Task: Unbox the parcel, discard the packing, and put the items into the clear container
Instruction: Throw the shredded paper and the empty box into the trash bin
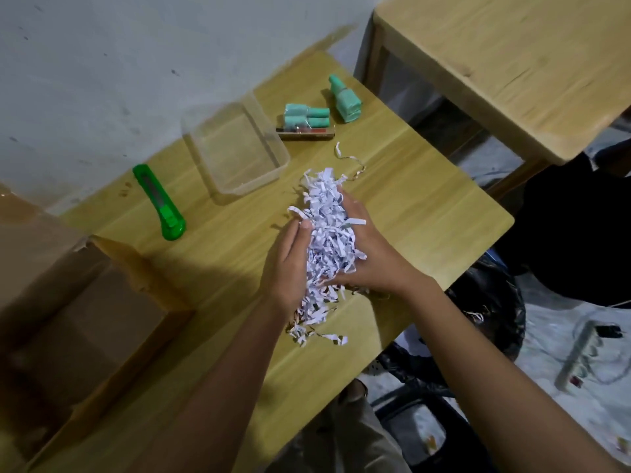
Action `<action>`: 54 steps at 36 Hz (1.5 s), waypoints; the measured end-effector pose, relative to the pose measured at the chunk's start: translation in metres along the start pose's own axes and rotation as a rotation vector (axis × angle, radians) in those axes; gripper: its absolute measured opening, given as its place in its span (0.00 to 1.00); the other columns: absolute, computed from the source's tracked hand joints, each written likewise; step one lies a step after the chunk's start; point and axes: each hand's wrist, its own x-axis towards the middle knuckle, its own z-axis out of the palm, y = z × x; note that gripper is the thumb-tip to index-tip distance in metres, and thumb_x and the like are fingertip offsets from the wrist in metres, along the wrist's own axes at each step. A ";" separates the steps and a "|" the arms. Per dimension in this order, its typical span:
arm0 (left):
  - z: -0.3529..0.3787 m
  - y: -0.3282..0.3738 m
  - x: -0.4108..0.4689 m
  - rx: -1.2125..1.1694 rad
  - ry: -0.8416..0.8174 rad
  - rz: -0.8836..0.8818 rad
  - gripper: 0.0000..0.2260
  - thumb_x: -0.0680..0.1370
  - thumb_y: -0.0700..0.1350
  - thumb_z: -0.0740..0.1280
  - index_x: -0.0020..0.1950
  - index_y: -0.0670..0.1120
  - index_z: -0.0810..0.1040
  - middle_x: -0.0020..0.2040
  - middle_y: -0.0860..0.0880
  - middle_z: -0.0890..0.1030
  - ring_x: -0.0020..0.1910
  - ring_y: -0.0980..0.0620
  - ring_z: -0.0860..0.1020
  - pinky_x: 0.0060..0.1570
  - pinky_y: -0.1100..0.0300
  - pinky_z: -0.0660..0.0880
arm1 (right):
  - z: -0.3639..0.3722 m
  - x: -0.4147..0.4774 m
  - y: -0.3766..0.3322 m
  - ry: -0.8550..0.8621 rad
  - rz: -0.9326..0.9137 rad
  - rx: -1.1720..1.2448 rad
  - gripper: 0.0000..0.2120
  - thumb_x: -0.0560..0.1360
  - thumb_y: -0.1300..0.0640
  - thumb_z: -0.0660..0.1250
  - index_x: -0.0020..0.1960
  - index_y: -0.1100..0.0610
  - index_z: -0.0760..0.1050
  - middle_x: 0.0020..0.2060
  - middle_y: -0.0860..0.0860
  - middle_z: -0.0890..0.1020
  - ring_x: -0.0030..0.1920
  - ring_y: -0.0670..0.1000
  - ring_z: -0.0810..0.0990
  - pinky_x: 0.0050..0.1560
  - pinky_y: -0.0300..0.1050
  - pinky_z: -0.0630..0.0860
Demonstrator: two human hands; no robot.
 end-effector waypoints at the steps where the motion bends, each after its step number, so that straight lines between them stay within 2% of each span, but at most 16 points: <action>1: 0.002 -0.001 -0.002 -0.045 0.007 -0.002 0.15 0.79 0.50 0.58 0.39 0.65 0.78 0.39 0.72 0.80 0.43 0.74 0.76 0.48 0.67 0.69 | 0.000 -0.003 -0.001 0.012 0.002 0.027 0.56 0.58 0.39 0.76 0.75 0.57 0.50 0.75 0.51 0.54 0.75 0.48 0.51 0.73 0.34 0.51; 5: 0.012 -0.002 -0.007 -0.245 -0.017 -0.016 0.13 0.81 0.40 0.54 0.47 0.51 0.77 0.40 0.62 0.84 0.43 0.66 0.80 0.42 0.73 0.73 | 0.000 -0.017 -0.007 0.080 -0.021 0.099 0.52 0.59 0.45 0.78 0.74 0.55 0.54 0.72 0.46 0.60 0.71 0.46 0.58 0.68 0.28 0.55; 9: 0.021 -0.003 -0.010 -0.330 0.000 -0.037 0.12 0.80 0.40 0.55 0.55 0.40 0.76 0.51 0.46 0.81 0.51 0.51 0.78 0.52 0.61 0.75 | -0.003 -0.033 -0.007 0.151 0.042 0.223 0.45 0.60 0.47 0.76 0.70 0.45 0.55 0.65 0.41 0.65 0.65 0.31 0.60 0.62 0.22 0.58; 11: 0.029 -0.006 -0.011 -0.331 0.007 -0.038 0.10 0.78 0.43 0.59 0.52 0.45 0.79 0.50 0.47 0.81 0.52 0.50 0.79 0.52 0.58 0.75 | -0.006 -0.041 -0.004 0.179 0.082 0.233 0.44 0.61 0.45 0.75 0.71 0.46 0.56 0.65 0.46 0.67 0.63 0.28 0.60 0.59 0.21 0.59; 14: 0.045 -0.008 -0.012 -0.251 -0.009 -0.032 0.10 0.72 0.49 0.61 0.45 0.53 0.82 0.44 0.54 0.84 0.47 0.54 0.81 0.48 0.58 0.75 | -0.014 -0.056 -0.001 0.246 0.114 0.248 0.40 0.61 0.42 0.72 0.67 0.41 0.56 0.60 0.39 0.66 0.62 0.31 0.62 0.58 0.21 0.60; 19: 0.092 -0.003 -0.022 -0.154 -0.034 -0.042 0.15 0.71 0.56 0.60 0.54 0.56 0.79 0.51 0.60 0.79 0.49 0.65 0.76 0.47 0.67 0.70 | -0.042 -0.090 0.005 0.407 0.143 0.222 0.35 0.62 0.43 0.71 0.63 0.31 0.58 0.59 0.28 0.65 0.63 0.38 0.67 0.60 0.26 0.64; 21: 0.118 0.003 -0.029 -0.132 -0.094 -0.039 0.09 0.75 0.53 0.60 0.53 0.58 0.77 0.50 0.61 0.78 0.49 0.67 0.75 0.45 0.72 0.70 | -0.056 -0.109 0.012 0.475 0.182 0.206 0.35 0.62 0.43 0.71 0.64 0.33 0.58 0.61 0.31 0.65 0.65 0.42 0.67 0.63 0.31 0.64; 25: 0.170 0.013 -0.043 -0.099 -0.223 -0.011 0.11 0.78 0.49 0.59 0.56 0.55 0.78 0.50 0.61 0.75 0.51 0.63 0.73 0.39 0.83 0.66 | -0.084 -0.151 0.038 0.567 0.321 0.208 0.39 0.61 0.49 0.74 0.69 0.47 0.62 0.65 0.52 0.70 0.67 0.50 0.70 0.66 0.53 0.70; 28: 0.208 0.017 -0.050 -0.147 -0.363 -0.051 0.10 0.79 0.44 0.58 0.57 0.50 0.76 0.45 0.60 0.75 0.47 0.63 0.75 0.38 0.81 0.68 | -0.099 -0.179 0.053 0.646 0.413 0.169 0.39 0.61 0.53 0.74 0.68 0.50 0.64 0.63 0.50 0.71 0.65 0.47 0.70 0.65 0.43 0.69; 30: 0.231 0.007 -0.049 -0.120 -0.453 -0.047 0.08 0.80 0.42 0.58 0.49 0.50 0.75 0.44 0.59 0.75 0.46 0.63 0.76 0.42 0.76 0.70 | -0.101 -0.196 0.065 0.676 0.467 0.157 0.36 0.61 0.56 0.73 0.66 0.44 0.63 0.61 0.45 0.70 0.65 0.46 0.68 0.62 0.35 0.67; 32: 0.248 -0.011 -0.044 -0.015 -0.508 -0.041 0.10 0.79 0.41 0.58 0.43 0.53 0.76 0.40 0.55 0.77 0.41 0.59 0.76 0.43 0.67 0.71 | -0.095 -0.211 0.082 0.675 0.551 0.181 0.36 0.64 0.60 0.73 0.67 0.46 0.63 0.61 0.47 0.68 0.63 0.42 0.66 0.60 0.30 0.65; 35: 0.260 -0.045 -0.033 0.151 -0.538 -0.068 0.11 0.79 0.41 0.58 0.39 0.52 0.74 0.34 0.50 0.71 0.33 0.53 0.68 0.35 0.63 0.65 | -0.079 -0.222 0.113 0.614 0.684 0.180 0.39 0.64 0.58 0.75 0.70 0.53 0.61 0.60 0.47 0.64 0.55 0.37 0.62 0.49 0.15 0.59; 40: 0.266 -0.094 -0.014 0.376 -0.531 -0.062 0.07 0.79 0.41 0.59 0.43 0.48 0.73 0.35 0.52 0.72 0.33 0.56 0.68 0.35 0.63 0.65 | -0.052 -0.223 0.155 0.558 0.840 0.190 0.39 0.65 0.56 0.76 0.70 0.53 0.60 0.60 0.51 0.64 0.58 0.48 0.67 0.54 0.37 0.64; 43: 0.269 -0.112 -0.005 0.474 -0.531 -0.045 0.06 0.79 0.41 0.60 0.49 0.43 0.76 0.35 0.51 0.74 0.31 0.56 0.68 0.33 0.60 0.64 | -0.043 -0.222 0.175 0.508 0.892 0.171 0.40 0.65 0.54 0.76 0.70 0.55 0.59 0.65 0.55 0.64 0.64 0.54 0.66 0.59 0.42 0.65; 49: 0.275 -0.122 0.007 0.677 -0.531 0.042 0.11 0.79 0.41 0.59 0.55 0.38 0.77 0.52 0.41 0.80 0.43 0.51 0.74 0.32 0.68 0.63 | -0.037 -0.221 0.193 0.477 0.935 0.159 0.39 0.64 0.56 0.78 0.69 0.55 0.63 0.67 0.56 0.63 0.67 0.56 0.66 0.65 0.46 0.66; 54: 0.275 -0.128 0.006 0.814 -0.534 0.135 0.13 0.79 0.41 0.58 0.58 0.37 0.76 0.58 0.39 0.78 0.55 0.43 0.76 0.49 0.62 0.68 | -0.038 -0.222 0.191 0.477 0.937 0.120 0.31 0.69 0.59 0.73 0.69 0.57 0.65 0.67 0.57 0.66 0.67 0.55 0.67 0.59 0.37 0.62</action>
